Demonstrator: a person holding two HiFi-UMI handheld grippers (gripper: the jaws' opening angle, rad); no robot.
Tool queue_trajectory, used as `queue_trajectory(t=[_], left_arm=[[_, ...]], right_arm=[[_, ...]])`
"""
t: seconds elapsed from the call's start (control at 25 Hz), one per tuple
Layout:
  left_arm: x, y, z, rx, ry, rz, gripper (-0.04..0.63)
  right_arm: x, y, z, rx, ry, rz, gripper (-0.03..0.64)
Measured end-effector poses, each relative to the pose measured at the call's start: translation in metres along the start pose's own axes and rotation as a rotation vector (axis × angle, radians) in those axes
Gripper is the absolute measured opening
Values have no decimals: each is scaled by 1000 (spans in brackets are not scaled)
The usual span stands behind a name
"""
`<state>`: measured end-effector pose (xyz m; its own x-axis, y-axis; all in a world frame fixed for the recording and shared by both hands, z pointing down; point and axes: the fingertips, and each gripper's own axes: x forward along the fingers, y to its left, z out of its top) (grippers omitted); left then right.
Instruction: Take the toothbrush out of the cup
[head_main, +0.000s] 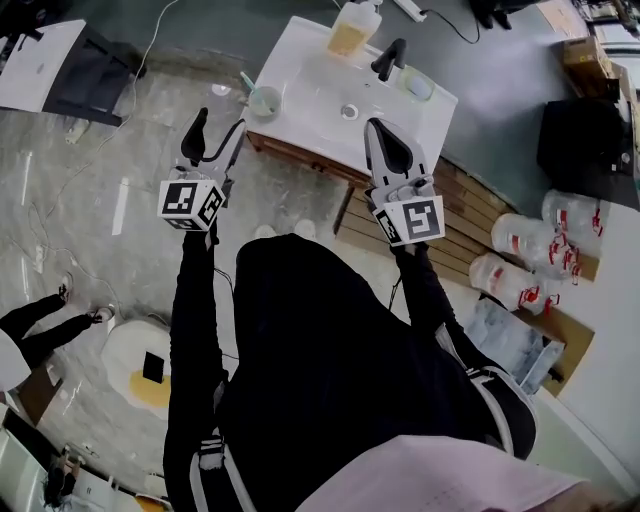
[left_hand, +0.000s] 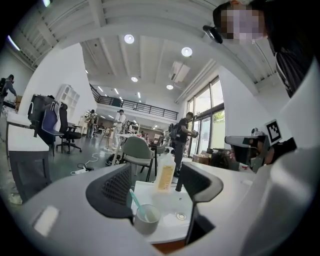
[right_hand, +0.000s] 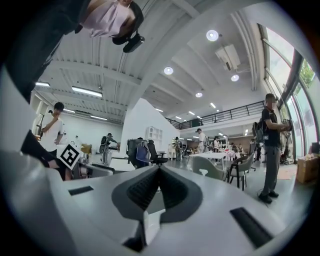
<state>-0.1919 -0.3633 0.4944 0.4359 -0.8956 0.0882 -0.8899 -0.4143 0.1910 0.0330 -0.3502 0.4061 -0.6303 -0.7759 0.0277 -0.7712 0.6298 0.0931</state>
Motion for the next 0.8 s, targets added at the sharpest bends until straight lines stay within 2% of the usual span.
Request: queue_trajectory(t=[0.28, 0.48, 0.8], left_arm=[[39, 18, -43, -21, 69, -12, 311], [61, 31, -70, -68, 107, -6, 311], [99, 49, -115, -126, 192, -10, 311]], right_arm=[[10, -1, -33, 35, 27, 2, 0], [18, -12, -63, 83, 59, -16, 0], [19, -26, -99, 103, 104, -38, 0]])
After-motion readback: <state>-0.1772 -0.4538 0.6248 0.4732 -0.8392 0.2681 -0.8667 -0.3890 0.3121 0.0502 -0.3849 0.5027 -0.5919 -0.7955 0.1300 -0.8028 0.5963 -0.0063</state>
